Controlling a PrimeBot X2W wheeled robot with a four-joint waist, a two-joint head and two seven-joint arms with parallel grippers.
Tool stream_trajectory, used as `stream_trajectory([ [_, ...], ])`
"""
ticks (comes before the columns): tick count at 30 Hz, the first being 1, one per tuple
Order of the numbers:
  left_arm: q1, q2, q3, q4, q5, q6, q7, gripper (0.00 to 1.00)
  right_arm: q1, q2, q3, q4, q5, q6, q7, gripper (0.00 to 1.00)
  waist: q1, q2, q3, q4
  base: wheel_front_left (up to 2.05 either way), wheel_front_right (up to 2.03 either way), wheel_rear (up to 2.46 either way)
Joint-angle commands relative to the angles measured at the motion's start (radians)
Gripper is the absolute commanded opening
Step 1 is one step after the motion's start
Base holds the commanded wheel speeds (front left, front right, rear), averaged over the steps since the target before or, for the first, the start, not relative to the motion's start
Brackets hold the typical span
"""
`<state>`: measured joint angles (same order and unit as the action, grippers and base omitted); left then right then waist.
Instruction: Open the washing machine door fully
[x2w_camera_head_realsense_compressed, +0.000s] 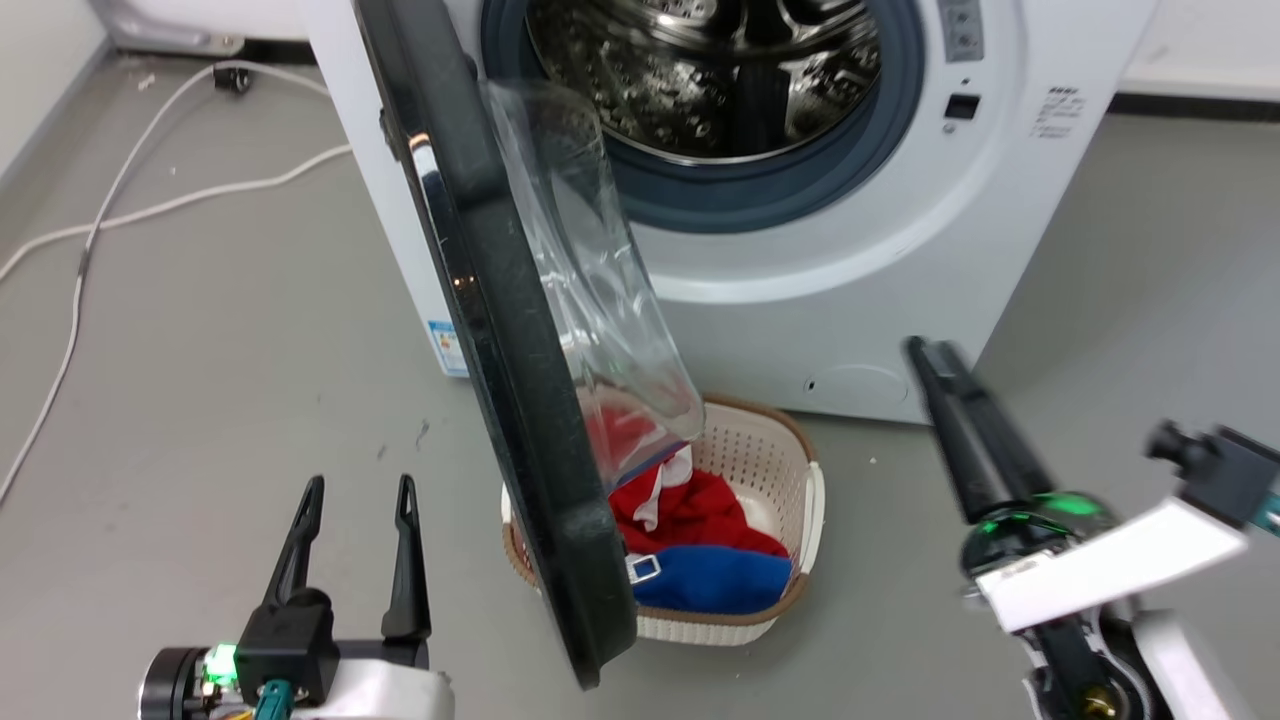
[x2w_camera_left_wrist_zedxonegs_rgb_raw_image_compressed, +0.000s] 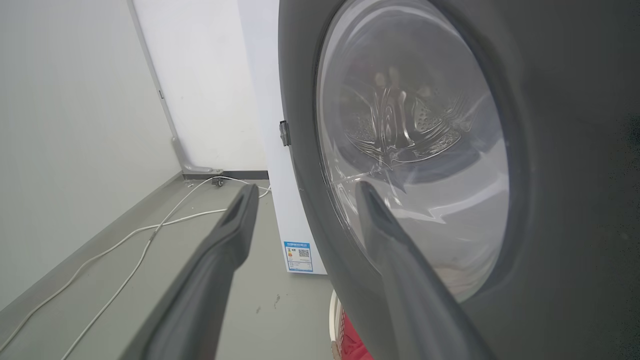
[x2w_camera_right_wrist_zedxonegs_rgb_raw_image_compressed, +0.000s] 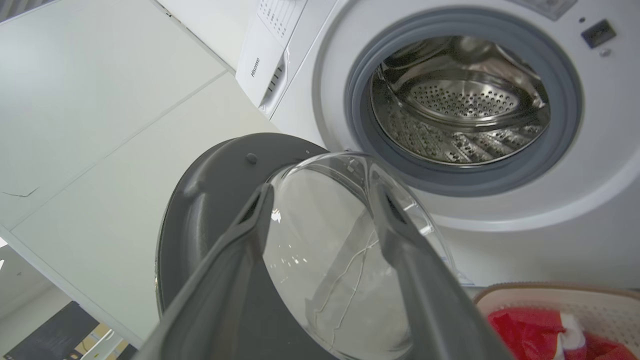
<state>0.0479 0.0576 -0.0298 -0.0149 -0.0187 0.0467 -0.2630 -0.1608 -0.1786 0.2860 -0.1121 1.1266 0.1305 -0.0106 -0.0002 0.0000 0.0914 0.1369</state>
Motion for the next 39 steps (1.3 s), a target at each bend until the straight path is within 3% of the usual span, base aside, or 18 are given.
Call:
stream_trajectory([
  [1, 0.021, 0.006, 0.002, -0.002, 0.008, 0.001, -0.003, 1.00, 0.018, -0.030, -0.008, 0.019, -0.087, 0.000, -0.087, 1.00, 0.0002, 0.0000, -0.031, -0.017, 0.00, 0.00, 0.00],
  [3, 0.034, 0.005, 0.005, -0.004, 0.008, 0.003, -0.003, 1.00, 0.028, -0.047, -0.025, 0.050, -0.189, 0.000, -0.187, 1.00, 0.0002, 0.0000, -0.047, -0.024, 0.00, 0.00, 0.00],
  [6, 0.053, 0.006, 0.011, -0.007, 0.009, 0.007, -0.003, 1.00, 0.033, -0.053, -0.093, 0.080, -0.369, 0.000, -0.246, 1.00, 0.0002, 0.0000, -0.065, -0.036, 0.00, 0.00, 0.00],
  [12, 0.076, 0.006, 0.021, -0.017, 0.007, 0.013, -0.003, 1.00, 0.091, 0.039, -0.301, 0.035, -0.802, 0.000, -0.254, 1.00, 0.0002, 0.0000, -0.079, -0.055, 0.00, 0.00, 0.00],
  [17, 0.081, 0.004, 0.022, -0.019, 0.005, 0.012, -0.003, 1.00, 0.156, 0.083, -0.354, 0.011, -1.034, 0.000, -0.254, 1.00, 0.0002, 0.0000, -0.079, -0.062, 0.00, 0.00, 0.00],
  [21, 0.079, 0.003, 0.020, -0.020, 0.003, 0.010, -0.003, 1.00, 0.211, 0.108, -0.370, 0.021, -1.103, 0.000, -0.254, 1.00, 0.0002, 0.0000, -0.074, -0.064, 0.00, 0.00, 0.00],
  [26, 0.075, 0.002, 0.021, -0.019, 0.000, 0.008, -0.003, 1.00, 0.272, 0.127, -0.391, 0.041, -1.105, 0.000, -0.254, 1.00, 0.0002, 0.0000, -0.068, -0.063, 0.00, 0.00, 0.00],
  [39, 0.080, 0.000, 0.026, -0.014, -0.001, 0.002, -0.003, 1.00, 0.339, 0.129, -0.391, 0.088, -0.990, 0.000, -0.255, 1.00, 0.0002, 0.0000, -0.068, -0.060, 0.00, 0.00, 0.00],
])
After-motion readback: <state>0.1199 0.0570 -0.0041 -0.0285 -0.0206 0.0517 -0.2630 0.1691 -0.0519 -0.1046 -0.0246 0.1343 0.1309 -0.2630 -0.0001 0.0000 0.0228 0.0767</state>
